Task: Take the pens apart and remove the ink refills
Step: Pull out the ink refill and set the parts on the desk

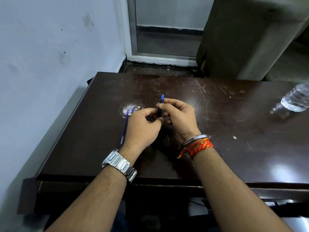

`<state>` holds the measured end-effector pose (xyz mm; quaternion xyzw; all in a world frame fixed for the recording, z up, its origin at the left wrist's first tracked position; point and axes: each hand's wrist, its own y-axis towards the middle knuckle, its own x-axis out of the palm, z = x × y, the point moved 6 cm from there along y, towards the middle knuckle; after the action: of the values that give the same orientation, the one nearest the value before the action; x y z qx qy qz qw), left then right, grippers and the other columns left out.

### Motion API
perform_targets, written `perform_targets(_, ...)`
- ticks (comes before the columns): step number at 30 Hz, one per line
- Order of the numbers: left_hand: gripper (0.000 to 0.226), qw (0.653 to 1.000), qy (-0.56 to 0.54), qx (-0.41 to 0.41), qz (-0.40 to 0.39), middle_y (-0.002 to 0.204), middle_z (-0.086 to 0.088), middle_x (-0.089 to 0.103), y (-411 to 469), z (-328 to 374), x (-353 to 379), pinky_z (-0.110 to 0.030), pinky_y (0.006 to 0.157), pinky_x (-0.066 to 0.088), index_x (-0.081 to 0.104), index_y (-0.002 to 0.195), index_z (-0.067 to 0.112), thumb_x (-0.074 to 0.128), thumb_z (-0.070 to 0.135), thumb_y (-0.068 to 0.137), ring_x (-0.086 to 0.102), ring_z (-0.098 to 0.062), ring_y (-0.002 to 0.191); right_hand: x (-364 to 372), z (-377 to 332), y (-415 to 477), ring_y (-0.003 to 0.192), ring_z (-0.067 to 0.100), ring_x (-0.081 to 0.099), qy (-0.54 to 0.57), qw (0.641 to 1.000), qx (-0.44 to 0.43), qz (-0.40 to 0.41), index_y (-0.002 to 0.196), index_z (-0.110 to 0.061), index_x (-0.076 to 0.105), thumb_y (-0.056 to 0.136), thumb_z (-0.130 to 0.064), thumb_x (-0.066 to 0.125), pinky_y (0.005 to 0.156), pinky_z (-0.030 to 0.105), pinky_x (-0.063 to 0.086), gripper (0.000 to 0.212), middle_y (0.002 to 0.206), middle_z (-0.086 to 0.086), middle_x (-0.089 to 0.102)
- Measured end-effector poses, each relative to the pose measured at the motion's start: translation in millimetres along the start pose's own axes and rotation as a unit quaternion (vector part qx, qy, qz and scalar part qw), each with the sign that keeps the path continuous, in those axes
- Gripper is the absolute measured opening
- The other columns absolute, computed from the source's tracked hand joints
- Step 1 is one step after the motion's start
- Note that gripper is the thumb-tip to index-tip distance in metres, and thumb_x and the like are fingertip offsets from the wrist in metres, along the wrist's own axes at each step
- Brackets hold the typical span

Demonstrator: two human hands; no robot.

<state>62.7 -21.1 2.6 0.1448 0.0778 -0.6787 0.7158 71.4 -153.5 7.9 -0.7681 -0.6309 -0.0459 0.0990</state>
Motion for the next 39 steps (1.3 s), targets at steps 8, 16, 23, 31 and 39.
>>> perform_targets(8, 0.019, 1.000, -0.003, -0.004, 0.007, 0.079, 0.015, 0.077, -0.2, -1.9, 0.3, -0.031, 0.072, 0.061, 0.078, 0.093, 0.030, 0.072, 0.021, 0.078, 0.073, -0.009, 0.070, 2.1, -0.4, -5.5, 0.077, 0.026, 0.074, 0.018, 1.000, -0.002, -0.004, 0.092, -0.008, 0.074, 0.081, 0.001, 0.075, 0.069, 0.036, 0.061, 0.015, 0.088, 0.018, 0.076)
perform_targets(16, 0.017, 1.000, -0.001, -0.005, 0.002, 0.080, 0.015, 0.077, 1.3, -0.1, 1.9, -0.037, 0.077, 0.061, 0.077, 0.088, 0.034, 0.070, 0.026, 0.074, 0.073, -0.007, 0.073, -2.3, 0.7, -1.5, 0.074, 0.025, 0.074, 0.009, 1.000, -0.008, 0.022, 0.094, -0.005, 0.073, 0.074, -0.009, 0.083, 0.064, 0.034, 0.059, 0.023, 0.086, 0.016, 0.076)
perform_targets(23, 0.023, 1.000, 0.001, -0.004, 0.016, 0.088, 0.014, 0.077, 3.9, -3.9, -2.2, -0.034, 0.084, 0.060, 0.078, 0.099, 0.026, 0.073, 0.018, 0.078, 0.071, 0.000, 0.085, -1.4, 2.3, 1.6, 0.067, 0.014, 0.069, -0.001, 1.000, -0.014, 0.014, 0.083, -0.017, 0.076, 0.076, -0.009, 0.081, 0.068, 0.035, 0.058, 0.011, 0.081, 0.008, 0.077)
perform_targets(31, 0.017, 1.000, -0.014, 0.004, 0.023, 0.084, 0.012, 0.077, 4.9, -1.5, -0.5, -0.033, 0.082, 0.061, 0.078, 0.094, 0.026, 0.076, 0.016, 0.080, 0.072, 0.000, 0.081, -1.3, 1.0, 3.3, 0.057, 0.007, 0.061, 0.007, 1.000, -0.016, 0.013, 0.088, -0.014, 0.075, 0.078, -0.011, 0.079, 0.053, 0.021, 0.049, 0.011, 0.073, 0.003, 0.073)
perform_targets(39, 0.018, 1.000, -0.005, 0.015, 0.023, 0.084, 0.012, 0.077, 5.3, -0.8, -1.0, -0.030, 0.080, 0.061, 0.078, 0.095, 0.025, 0.075, 0.017, 0.080, 0.071, 0.000, 0.081, 0.6, 0.1, 2.4, 0.060, 0.011, 0.063, -0.010, 0.999, -0.028, 0.015, 0.087, -0.013, 0.074, 0.076, -0.011, 0.082, 0.057, 0.026, 0.054, 0.015, 0.068, 0.000, 0.070)
